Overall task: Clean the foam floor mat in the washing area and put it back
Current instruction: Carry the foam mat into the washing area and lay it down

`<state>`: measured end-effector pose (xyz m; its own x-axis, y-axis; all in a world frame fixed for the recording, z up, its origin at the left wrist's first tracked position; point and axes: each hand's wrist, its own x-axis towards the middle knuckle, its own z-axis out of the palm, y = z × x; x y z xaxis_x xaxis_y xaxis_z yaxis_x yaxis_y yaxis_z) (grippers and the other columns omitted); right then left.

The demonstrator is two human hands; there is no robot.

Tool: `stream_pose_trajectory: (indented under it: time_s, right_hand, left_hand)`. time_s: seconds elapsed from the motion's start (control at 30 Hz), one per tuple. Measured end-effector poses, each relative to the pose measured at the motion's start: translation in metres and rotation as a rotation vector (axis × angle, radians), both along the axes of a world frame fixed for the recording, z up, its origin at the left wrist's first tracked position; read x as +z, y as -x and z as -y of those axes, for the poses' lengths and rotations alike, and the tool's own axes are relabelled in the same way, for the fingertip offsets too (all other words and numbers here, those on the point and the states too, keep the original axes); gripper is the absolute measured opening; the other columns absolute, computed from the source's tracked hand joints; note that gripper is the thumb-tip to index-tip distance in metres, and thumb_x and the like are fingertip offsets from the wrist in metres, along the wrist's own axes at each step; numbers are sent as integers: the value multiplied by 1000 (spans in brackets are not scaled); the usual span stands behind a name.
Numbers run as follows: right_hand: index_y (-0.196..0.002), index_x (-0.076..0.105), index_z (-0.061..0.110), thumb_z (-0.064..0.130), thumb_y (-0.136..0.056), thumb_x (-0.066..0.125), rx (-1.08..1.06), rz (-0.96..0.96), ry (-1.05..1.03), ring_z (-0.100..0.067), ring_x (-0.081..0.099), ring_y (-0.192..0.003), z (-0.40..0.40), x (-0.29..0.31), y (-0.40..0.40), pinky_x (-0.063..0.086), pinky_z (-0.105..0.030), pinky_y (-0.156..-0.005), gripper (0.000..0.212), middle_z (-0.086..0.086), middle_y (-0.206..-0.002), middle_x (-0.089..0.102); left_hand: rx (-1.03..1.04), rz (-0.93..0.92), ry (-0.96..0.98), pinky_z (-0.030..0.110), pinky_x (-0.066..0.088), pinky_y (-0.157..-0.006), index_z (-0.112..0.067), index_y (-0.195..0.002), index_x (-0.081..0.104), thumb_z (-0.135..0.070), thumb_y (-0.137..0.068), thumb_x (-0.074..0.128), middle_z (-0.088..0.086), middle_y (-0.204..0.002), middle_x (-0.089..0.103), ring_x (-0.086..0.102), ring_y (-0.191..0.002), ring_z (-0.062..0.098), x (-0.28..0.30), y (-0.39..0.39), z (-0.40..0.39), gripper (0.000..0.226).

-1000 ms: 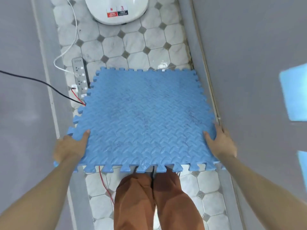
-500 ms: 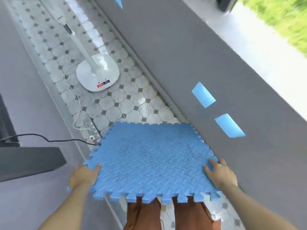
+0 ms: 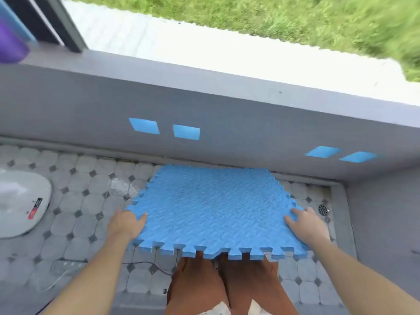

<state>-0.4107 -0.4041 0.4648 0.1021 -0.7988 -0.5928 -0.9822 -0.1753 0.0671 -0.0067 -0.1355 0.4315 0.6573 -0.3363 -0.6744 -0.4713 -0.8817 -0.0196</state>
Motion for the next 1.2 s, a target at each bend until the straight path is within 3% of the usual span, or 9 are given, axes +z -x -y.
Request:
stream_pose_trajectory:
  time_s: [0.2, 0.37, 0.47, 0.57, 0.83, 1.0, 1.2]
  right_hand:
    - [-143, 45, 28, 54, -95, 42, -451, 31, 26, -26, 55, -120, -48, 22, 125, 47, -36, -91, 54, -4, -142, 40]
    - [-142, 46, 32, 57, -92, 42, -760, 14, 41, -29, 47, -126, -86, 19, 220, 45, -41, -99, 56, -1, -144, 38]
    - [-140, 49, 34, 58, -91, 43, -909, 7, 38, -31, 48, -125, -104, 15, 266, 45, -42, -100, 55, -2, -140, 40]
    - [-139, 51, 34, 58, -91, 45, -1032, 5, 17, -31, 52, -123, -116, 5, 303, 45, -42, -100, 55, -3, -141, 41]
    - [-140, 49, 36, 62, -89, 44, -1352, 11, -45, -31, 55, -119, -130, -51, 357, 47, -42, -98, 57, -5, -137, 41]
    - [-140, 50, 35, 60, -90, 47, -1502, -10, -40, -34, 54, -122, -119, -124, 368, 46, -43, -99, 56, -9, -138, 44]
    - [-138, 55, 26, 53, -91, 53, -1641, 15, 79, -39, 52, -119, -94, -300, 368, 46, -47, -96, 54, -14, -129, 48]
  left_hand:
    - [-329, -39, 56, 38, 42, -98, -2, -127, 55, -54, -93, 39, 19, -132, 51, 50, -120, 29, -7, 60, 112, 63]
    - [-585, -61, 80, 38, 44, -94, -5, -120, 59, -57, -90, 41, 18, -122, 52, 51, -115, 31, -14, 137, 211, 63]
    - [-738, -71, 63, 41, 44, -94, -4, -123, 56, -69, -83, 44, 18, -121, 49, 49, -114, 34, -11, 189, 268, 78]
    - [-880, -43, 31, 38, 44, -92, -5, -127, 53, -80, -75, 42, 13, -122, 46, 48, -114, 31, 2, 243, 320, 91]
    - [-1158, -7, 27, 38, 45, -93, -8, -134, 45, -82, -74, 40, 9, -125, 44, 45, -117, 29, -23, 370, 434, 95]
    - [-1241, -76, 38, 40, 45, -93, -9, -130, 50, -83, -69, 46, 9, -120, 45, 47, -112, 30, -104, 424, 497, 97]
    - [-1273, -119, 110, 45, 36, -104, -3, -137, 42, -72, -70, 61, 17, -128, 42, 42, -123, 36, -280, 474, 552, 97]
